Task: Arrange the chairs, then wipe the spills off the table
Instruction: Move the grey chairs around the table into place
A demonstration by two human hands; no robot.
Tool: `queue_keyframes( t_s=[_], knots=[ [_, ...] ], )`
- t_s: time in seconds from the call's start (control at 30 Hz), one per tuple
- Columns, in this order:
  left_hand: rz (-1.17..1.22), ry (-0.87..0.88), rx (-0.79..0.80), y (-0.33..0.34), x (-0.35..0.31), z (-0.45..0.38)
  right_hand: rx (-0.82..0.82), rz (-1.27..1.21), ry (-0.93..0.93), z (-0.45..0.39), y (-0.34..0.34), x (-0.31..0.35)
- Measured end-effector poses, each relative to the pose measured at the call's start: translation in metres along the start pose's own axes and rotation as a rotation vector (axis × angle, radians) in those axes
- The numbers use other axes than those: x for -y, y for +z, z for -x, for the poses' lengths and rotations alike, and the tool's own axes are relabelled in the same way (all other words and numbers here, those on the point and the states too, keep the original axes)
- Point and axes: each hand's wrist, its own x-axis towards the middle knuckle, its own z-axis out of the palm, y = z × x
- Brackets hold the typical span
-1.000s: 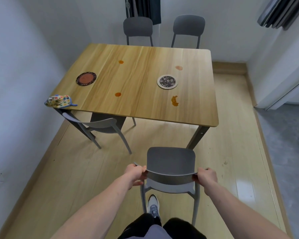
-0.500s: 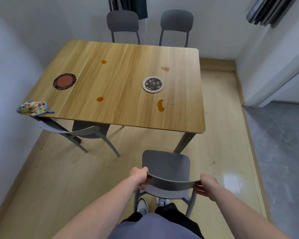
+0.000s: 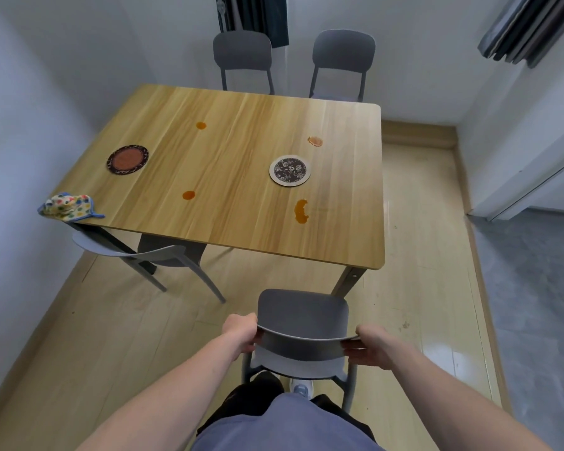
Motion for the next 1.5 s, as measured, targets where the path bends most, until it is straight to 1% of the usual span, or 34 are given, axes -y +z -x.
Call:
queue_keyframes(
  t_s=[0.17,0.3,0.5,0.73,0.83,1.03,1.17,1.33,1.5],
  knots=[
    [0.098,-0.041,-0.037,-0.033,0.003,-0.022,0.049,0.021,0.015,-0.008,0.022,0.022],
    [0.127,-0.033,-0.058,-0.054,-0.001,-0.035,0.076,-0.048,0.008,-0.012,0.043,0.04],
    [0.169,0.01,-0.037,-0.076,-0.038,-0.058,0.089,-0.129,0.004,-0.03,0.064,0.073],
    [0.195,-0.006,-0.01,-0.086,-0.071,-0.092,0.105,-0.228,0.024,-0.049,0.086,0.099],
    [0.188,-0.02,0.006,-0.086,-0.08,-0.11,0.096,-0.288,0.065,-0.06,0.093,0.106],
    [0.189,-0.041,0.032,-0.081,-0.087,-0.14,0.057,-0.384,0.129,-0.088,0.101,0.109],
    [0.177,-0.086,0.026,-0.081,-0.074,-0.155,0.032,-0.466,0.163,-0.106,0.111,0.095],
    [0.197,-0.094,-0.006,-0.078,-0.06,-0.162,-0.004,-0.538,0.148,-0.122,0.125,0.081],
    [0.23,-0.079,-0.002,-0.076,-0.066,-0.17,-0.022,-0.542,0.129,-0.13,0.12,0.089]
  ],
)
